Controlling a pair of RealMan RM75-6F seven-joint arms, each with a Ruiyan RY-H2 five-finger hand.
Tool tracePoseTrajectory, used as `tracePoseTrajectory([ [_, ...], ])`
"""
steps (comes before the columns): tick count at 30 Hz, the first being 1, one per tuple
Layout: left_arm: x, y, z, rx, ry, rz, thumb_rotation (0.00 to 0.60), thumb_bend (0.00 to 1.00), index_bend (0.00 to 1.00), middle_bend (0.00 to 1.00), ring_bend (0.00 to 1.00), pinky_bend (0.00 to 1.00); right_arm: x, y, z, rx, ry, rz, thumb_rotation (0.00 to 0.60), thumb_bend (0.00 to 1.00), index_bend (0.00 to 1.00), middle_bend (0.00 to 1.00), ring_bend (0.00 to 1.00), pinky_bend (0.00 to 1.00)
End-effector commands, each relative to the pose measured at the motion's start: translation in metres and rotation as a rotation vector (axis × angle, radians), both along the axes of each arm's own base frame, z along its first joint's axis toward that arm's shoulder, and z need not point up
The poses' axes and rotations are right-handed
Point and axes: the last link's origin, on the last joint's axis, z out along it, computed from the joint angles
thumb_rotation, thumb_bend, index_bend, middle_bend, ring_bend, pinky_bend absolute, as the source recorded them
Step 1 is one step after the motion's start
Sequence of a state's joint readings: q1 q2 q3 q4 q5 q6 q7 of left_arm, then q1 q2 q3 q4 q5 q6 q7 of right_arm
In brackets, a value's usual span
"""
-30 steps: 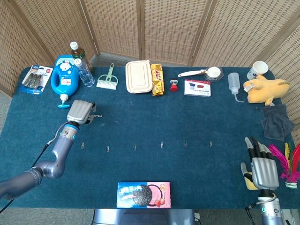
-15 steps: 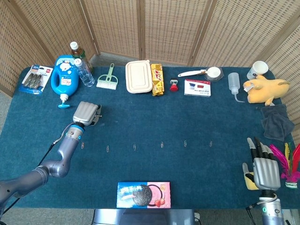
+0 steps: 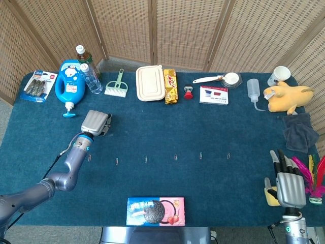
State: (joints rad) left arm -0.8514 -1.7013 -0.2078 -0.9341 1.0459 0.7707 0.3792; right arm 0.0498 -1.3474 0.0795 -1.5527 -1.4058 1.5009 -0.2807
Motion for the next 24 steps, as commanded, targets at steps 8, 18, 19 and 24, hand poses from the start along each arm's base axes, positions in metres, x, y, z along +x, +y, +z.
tracePoseTrajectory([
  [8,0.0015,0.0042,-0.0058,-0.007,0.016,0.005,0.6,0.69,0.46,0.83,0.83,0.86,0.0007,0.0017,0.0035,-0.017,0.003,0.0,0.6,0.43,0.0,0.07,0.13,0.17],
  [18,-0.0001,0.008,-0.0079,-0.012,0.033,0.021,0.6,0.69,0.47,0.83,0.83,0.86,-0.0005,0.0023,0.0024,-0.02,0.004,-0.008,0.6,0.43,0.0,0.07,0.13,0.17],
  [19,-0.0002,0.0081,-0.0081,-0.013,0.033,0.021,0.6,0.69,0.47,0.83,0.83,0.86,-0.0005,0.0023,0.0024,-0.02,0.004,-0.008,0.6,0.43,0.0,0.07,0.13,0.17],
  [24,-0.0008,0.0086,-0.0092,-0.013,0.034,0.025,0.6,0.69,0.49,0.83,0.83,0.86,-0.0006,0.0027,0.0026,-0.022,0.006,-0.009,0.6,0.43,0.0,0.07,0.13,0.18],
])
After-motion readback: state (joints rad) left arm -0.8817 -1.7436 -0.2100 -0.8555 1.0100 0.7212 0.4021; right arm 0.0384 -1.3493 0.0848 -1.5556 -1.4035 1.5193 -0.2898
